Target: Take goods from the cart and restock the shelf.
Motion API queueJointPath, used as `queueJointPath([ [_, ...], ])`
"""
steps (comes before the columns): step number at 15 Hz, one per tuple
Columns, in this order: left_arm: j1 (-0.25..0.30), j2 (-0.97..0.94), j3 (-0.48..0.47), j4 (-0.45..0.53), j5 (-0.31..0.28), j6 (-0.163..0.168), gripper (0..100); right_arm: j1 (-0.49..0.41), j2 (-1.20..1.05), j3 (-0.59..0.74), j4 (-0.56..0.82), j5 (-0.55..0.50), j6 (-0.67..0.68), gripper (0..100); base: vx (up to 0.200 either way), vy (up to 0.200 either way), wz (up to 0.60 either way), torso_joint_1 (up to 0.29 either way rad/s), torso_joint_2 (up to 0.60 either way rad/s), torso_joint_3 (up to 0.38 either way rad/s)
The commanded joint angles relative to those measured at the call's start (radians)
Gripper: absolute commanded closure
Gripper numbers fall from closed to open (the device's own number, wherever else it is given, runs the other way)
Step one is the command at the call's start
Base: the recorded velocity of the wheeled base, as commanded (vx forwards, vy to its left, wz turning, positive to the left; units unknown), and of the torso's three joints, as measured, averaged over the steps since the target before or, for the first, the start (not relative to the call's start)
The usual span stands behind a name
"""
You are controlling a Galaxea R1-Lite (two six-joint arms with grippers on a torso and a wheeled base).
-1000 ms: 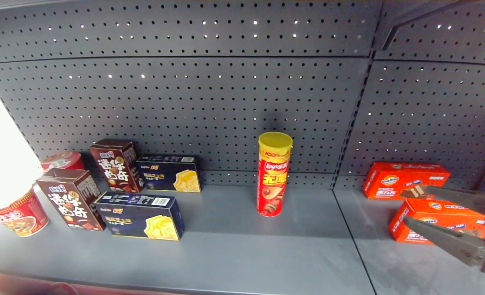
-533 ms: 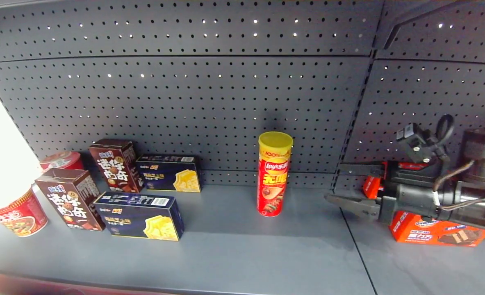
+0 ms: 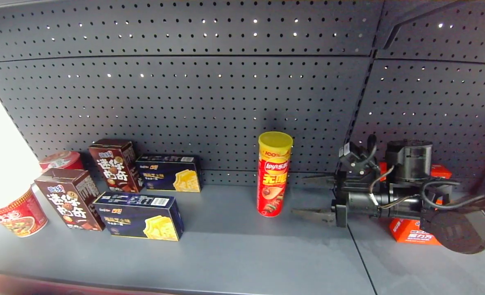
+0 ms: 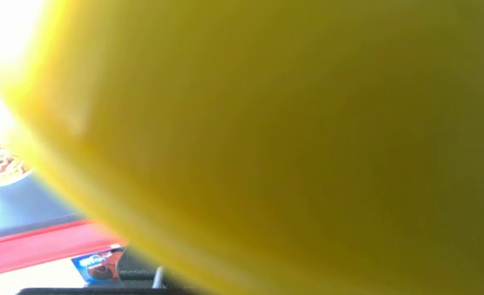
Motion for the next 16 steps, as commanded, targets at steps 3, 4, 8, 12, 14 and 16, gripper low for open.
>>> queueJointPath([
  [3, 0.000, 0.002, -0.004, 0.000, 0.001, 0.000, 100, 0.002, 0.106, -0.085, -0.003, 0.009, -0.001, 0, 0.000, 0.000, 0.00, 0.000, 0.00, 0.000],
  [4, 0.000, 0.002, -0.003, 0.000, 0.001, 0.000, 100, 0.002, 0.127, -0.103, -0.004, 0.022, -0.001, 0, 0.000, 0.000, 0.00, 0.000, 0.00, 0.000],
  [8, 0.002, 0.000, 0.000, 0.000, 0.003, 0.000, 100, -0.003, 0.207, -0.192, -0.006, 0.033, 0.000, 0, 0.000, 0.000, 0.00, 0.000, 0.00, 0.000],
  [12, 0.002, -0.003, 0.009, 0.000, 0.003, 0.000, 100, -0.005, 0.261, -0.254, -0.006, 0.045, 0.002, 0, 0.000, 0.000, 0.00, 0.000, 0.00, 0.000],
  [14, 0.004, -0.003, 0.011, 0.002, 0.004, 0.000, 100, -0.003, 0.288, -0.289, -0.006, 0.045, 0.005, 0, 0.000, 0.000, 0.00, 0.000, 0.00, 0.000],
  [16, 0.004, -0.003, 0.014, 0.002, 0.004, 0.000, 100, 0.003, 0.315, -0.315, -0.006, 0.045, 0.009, 0, 0.000, 0.000, 0.00, 0.000, 0.00, 0.000],
])
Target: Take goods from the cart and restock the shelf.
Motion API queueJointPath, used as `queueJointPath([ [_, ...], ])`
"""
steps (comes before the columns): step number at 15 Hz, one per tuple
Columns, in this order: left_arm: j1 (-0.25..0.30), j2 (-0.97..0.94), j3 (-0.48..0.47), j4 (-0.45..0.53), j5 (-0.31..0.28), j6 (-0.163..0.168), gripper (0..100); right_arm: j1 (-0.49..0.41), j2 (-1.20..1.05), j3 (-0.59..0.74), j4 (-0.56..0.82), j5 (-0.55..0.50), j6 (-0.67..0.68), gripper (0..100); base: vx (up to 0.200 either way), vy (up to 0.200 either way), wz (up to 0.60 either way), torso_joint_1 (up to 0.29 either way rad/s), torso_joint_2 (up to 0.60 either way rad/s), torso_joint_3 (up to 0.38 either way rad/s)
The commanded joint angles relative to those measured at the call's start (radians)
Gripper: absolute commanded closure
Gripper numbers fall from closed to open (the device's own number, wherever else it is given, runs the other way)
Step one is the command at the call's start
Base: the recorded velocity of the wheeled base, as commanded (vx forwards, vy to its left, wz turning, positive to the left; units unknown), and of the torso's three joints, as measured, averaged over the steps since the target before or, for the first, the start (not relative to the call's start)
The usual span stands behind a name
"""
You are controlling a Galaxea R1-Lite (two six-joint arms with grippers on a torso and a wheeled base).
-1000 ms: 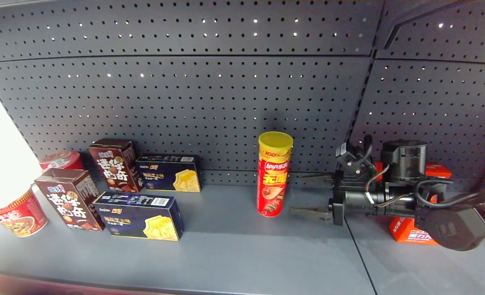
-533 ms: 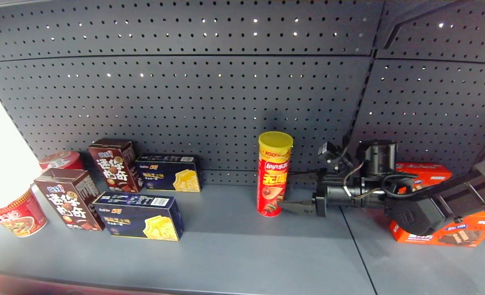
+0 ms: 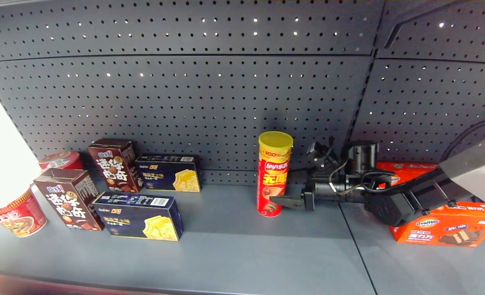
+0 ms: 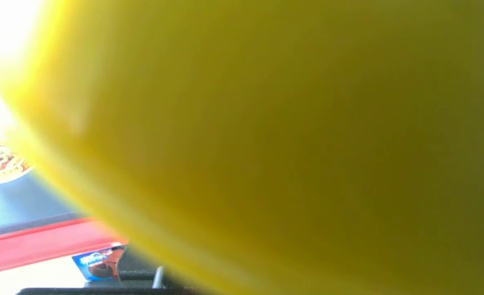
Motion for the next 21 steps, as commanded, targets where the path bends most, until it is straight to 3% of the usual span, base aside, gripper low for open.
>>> queueJointPath([
  [1, 0.001, -0.001, 0.011, -0.001, 0.001, 0.000, 100, 0.005, 0.037, -0.026, -0.002, 0.002, 0.002, 0, 0.000, 0.000, 0.00, 0.000, 0.00, 0.000],
  [10, 0.008, -0.011, 0.031, 0.001, 0.003, 0.000, 100, 0.039, 0.119, -0.087, -0.051, 0.002, 0.053, 0, 0.000, 0.000, 0.00, 0.000, 0.00, 0.000],
  [11, 0.008, -0.011, 0.030, 0.001, 0.003, 0.000, 100, 0.048, 0.119, -0.087, -0.060, -0.007, 0.070, 100, 0.000, 0.000, 0.00, 0.000, 0.00, 0.000],
  [14, 0.008, -0.012, 0.031, 0.001, 0.004, 0.000, 100, 0.059, 0.080, -0.066, -0.060, -0.018, 0.085, 100, 0.000, 0.000, 0.00, 0.000, 0.00, 0.000],
  [17, 0.011, -0.044, 0.028, 0.036, 0.003, 0.000, 100, 0.094, -0.055, 0.052, -0.060, -0.115, 0.090, 100, 0.000, 0.000, 0.00, 0.000, 0.00, 0.000],
  [21, 0.011, -0.050, 0.025, 0.050, 0.000, 0.003, 100, 0.131, -0.216, 0.204, -0.060, -0.144, 0.090, 100, 0.000, 0.000, 0.00, 0.000, 0.00, 0.000],
])
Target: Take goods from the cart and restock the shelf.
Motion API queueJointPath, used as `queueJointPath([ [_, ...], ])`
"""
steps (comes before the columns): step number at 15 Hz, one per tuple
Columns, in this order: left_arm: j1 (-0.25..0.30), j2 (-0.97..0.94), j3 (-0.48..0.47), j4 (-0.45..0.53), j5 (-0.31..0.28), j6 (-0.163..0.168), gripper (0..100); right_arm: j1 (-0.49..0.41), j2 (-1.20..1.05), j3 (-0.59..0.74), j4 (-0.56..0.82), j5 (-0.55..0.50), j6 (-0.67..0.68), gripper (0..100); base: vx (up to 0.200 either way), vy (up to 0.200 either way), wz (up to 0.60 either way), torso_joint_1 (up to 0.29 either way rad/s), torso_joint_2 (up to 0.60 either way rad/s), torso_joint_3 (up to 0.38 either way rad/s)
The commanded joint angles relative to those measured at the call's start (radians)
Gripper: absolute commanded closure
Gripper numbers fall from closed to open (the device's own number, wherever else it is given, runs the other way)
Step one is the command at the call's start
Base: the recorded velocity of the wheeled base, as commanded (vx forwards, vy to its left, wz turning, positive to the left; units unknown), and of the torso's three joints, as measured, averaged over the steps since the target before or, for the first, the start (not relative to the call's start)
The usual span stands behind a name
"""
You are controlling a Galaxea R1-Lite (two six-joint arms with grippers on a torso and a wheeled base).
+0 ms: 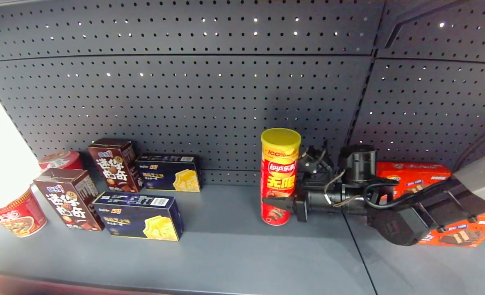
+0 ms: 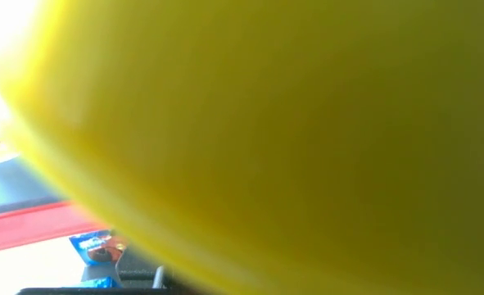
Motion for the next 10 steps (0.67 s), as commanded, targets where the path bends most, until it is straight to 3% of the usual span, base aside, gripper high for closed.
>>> queueJointPath([
  [1, 0.000, -0.006, 0.001, 0.000, -0.001, 0.000, 100, 0.043, -0.191, 0.148, 0.002, -0.056, 0.014, 100, 0.000, 0.000, 0.00, 0.000, 0.00, 0.000],
  [2, 0.000, -0.006, 0.004, 0.002, -0.002, 0.000, 100, 0.072, -0.295, 0.252, 0.002, -0.122, 0.071, 100, 0.000, 0.000, 0.00, 0.000, 0.00, 0.000],
  [6, 0.000, -0.006, 0.014, 0.005, -0.004, 0.000, 100, 0.076, -0.442, 0.449, -0.083, -0.141, 0.090, 100, 0.000, 0.000, 0.00, 0.000, 0.00, 0.000],
  [10, 0.000, -0.006, 0.014, 0.003, -0.001, 0.000, 100, 0.092, -0.375, 0.696, -0.413, -0.141, 0.090, 100, 0.000, 0.000, 0.00, 0.000, 0.00, 0.000],
])
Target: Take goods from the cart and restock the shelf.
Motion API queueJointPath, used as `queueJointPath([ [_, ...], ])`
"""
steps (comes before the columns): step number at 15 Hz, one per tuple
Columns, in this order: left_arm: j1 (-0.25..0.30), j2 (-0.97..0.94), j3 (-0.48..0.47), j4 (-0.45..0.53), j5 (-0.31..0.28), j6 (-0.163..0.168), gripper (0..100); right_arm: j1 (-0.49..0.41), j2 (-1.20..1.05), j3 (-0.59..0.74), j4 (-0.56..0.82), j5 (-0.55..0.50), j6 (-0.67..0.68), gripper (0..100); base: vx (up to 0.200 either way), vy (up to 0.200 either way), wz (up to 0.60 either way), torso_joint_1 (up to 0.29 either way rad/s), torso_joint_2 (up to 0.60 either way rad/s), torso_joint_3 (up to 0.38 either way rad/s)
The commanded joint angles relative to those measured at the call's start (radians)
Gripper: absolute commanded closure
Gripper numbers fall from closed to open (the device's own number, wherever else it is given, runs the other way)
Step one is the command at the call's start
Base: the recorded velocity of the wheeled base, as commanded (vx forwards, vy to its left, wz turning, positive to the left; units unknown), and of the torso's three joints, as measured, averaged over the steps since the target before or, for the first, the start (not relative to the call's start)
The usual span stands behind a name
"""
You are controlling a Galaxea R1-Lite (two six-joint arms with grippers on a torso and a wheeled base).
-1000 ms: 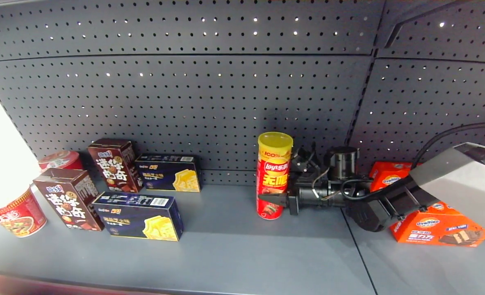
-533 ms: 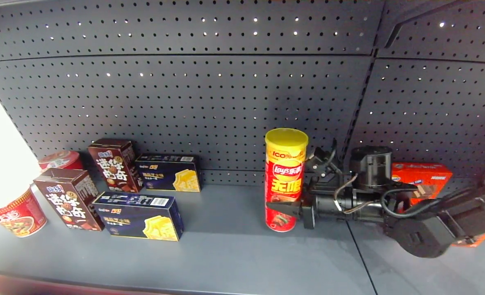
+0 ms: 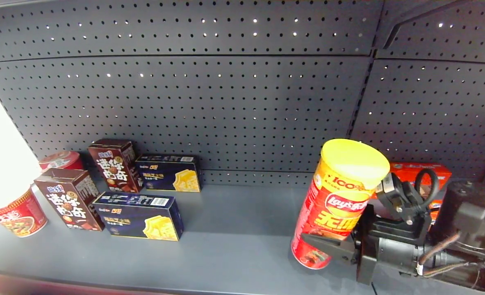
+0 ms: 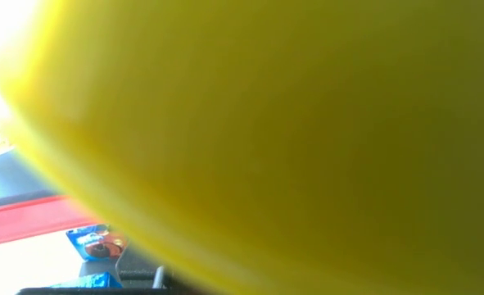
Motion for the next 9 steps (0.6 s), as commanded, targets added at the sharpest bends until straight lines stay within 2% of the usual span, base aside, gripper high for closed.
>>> queueJointPath([
  [1, 0.000, -0.001, -0.003, -0.002, 0.003, 0.000, 100, 0.008, 0.052, 0.116, -0.092, 0.000, 0.000, 100, 0.000, 0.000, 0.00, 0.000, 0.00, 0.000],
  [4, 0.000, -0.001, -0.001, -0.004, 0.003, 0.000, 100, 0.005, 0.153, 0.121, -0.187, 0.000, -0.002, 100, 0.000, 0.000, 0.00, 0.000, 0.00, 0.000],
  [9, 0.000, -0.001, 0.007, -0.001, 0.004, -0.001, 100, 0.014, 0.270, 0.061, -0.244, 0.000, 0.000, 100, 0.000, 0.000, 0.00, 0.000, 0.00, 0.000],
])
